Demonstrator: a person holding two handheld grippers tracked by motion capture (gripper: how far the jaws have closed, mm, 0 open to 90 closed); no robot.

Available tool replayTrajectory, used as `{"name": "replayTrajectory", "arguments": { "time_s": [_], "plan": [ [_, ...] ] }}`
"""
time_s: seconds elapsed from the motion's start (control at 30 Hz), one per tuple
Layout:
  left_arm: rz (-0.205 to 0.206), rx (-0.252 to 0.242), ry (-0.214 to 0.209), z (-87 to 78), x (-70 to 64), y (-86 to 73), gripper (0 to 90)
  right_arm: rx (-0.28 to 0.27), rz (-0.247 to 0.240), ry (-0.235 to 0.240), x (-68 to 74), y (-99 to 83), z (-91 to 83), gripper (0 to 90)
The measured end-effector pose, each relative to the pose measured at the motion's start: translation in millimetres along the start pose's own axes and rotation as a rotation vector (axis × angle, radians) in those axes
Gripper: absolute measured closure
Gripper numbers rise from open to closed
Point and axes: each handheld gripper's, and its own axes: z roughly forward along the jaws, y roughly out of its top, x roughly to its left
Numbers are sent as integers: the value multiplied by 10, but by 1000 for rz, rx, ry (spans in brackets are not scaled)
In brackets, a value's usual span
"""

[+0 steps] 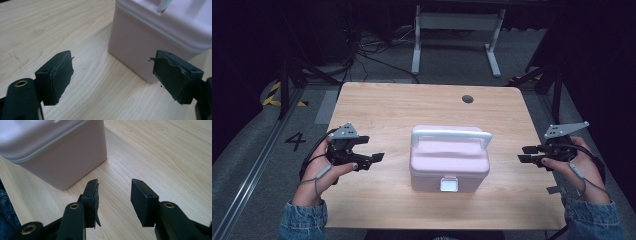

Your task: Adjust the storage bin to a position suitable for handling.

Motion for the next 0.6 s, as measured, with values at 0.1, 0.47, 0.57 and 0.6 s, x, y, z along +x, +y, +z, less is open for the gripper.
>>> {"name": "replayTrajectory", "arguments": {
  "time_s": [0.1,0.47,0.57,0.6],
  "plan": [
    [19,-43,-10,2,-51,81,234,3,6,3,12,-20,0,585],
    [82,-80,-60,162,-245,318,258,-1,26,-6,54,-106,-48,576],
    [92,-85,-83,202,-284,353,258,-1,26,-11,65,-123,-53,574],
    [94,-95,-94,237,-311,380,258,-3,28,-10,69,-130,-55,573]
  ]
}}
